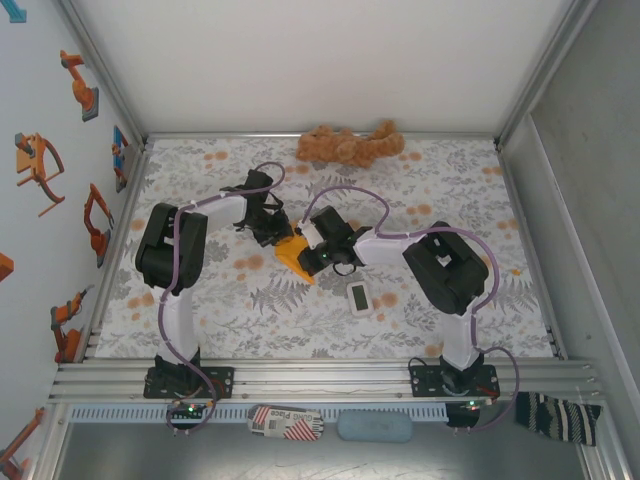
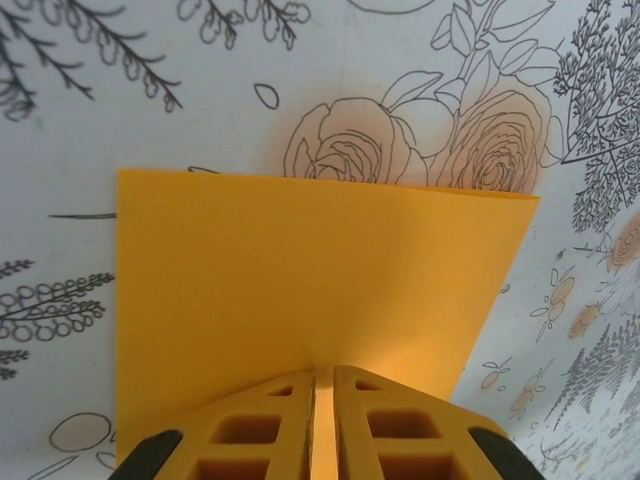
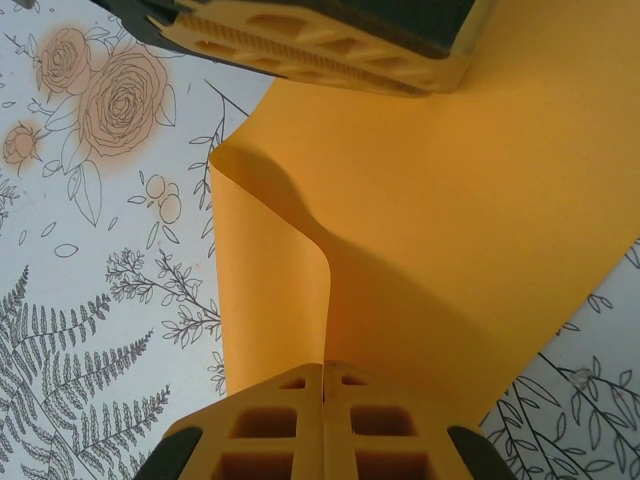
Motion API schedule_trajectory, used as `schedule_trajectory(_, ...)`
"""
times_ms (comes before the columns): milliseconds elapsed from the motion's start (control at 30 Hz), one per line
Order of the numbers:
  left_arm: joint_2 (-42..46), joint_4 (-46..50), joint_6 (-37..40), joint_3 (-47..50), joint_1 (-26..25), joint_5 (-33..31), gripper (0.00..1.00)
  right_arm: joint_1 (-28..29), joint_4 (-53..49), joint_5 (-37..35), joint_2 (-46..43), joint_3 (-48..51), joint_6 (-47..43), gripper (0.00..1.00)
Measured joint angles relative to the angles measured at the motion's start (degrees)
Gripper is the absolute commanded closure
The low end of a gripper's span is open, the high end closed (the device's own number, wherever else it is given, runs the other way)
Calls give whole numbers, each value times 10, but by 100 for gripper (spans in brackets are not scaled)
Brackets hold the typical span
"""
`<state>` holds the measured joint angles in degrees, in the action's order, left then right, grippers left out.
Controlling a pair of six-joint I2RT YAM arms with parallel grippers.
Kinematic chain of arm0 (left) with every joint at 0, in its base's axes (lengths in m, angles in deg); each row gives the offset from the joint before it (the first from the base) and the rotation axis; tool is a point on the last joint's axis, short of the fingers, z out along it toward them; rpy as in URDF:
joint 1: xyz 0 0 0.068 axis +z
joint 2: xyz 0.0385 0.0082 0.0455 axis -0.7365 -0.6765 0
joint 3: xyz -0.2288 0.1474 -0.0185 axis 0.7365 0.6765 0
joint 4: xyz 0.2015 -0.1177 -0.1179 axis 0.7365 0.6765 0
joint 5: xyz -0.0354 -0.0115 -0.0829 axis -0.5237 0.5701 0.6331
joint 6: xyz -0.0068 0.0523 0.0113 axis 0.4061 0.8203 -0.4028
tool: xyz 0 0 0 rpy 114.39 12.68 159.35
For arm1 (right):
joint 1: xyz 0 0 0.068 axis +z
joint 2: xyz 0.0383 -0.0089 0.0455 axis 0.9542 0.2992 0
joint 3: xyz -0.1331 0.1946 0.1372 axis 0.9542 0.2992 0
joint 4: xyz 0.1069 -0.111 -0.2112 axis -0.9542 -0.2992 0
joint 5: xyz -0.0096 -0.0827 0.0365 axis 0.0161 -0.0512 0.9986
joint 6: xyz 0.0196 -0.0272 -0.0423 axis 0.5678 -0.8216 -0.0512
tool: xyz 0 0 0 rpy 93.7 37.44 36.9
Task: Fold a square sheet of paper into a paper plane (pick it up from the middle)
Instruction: Third fold the triangle at the center of the table.
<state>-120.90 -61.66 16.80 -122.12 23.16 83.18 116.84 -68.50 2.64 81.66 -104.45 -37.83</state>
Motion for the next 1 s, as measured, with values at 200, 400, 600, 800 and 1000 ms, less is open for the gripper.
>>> schedule_trajectory(200,8,-10,-7,0,11,10,80,-2,-8,0,5,-2,0,100)
schedule_trajectory(400,30,-29,-16,5,33,10,83,-2,-9,0,6,-3,0,100)
schedule_trajectory(600,21,-31,-19,11,33,10,86,-2,-10,0,6,-4,5,100)
schedule_trajectory(800,5,-12,-15,9,28,0,87,-2,-10,0,6,-4,15,100)
schedule_trajectory(1000,-2,4,-6,-4,25,-8,88,-4,-10,0,6,-4,19,100)
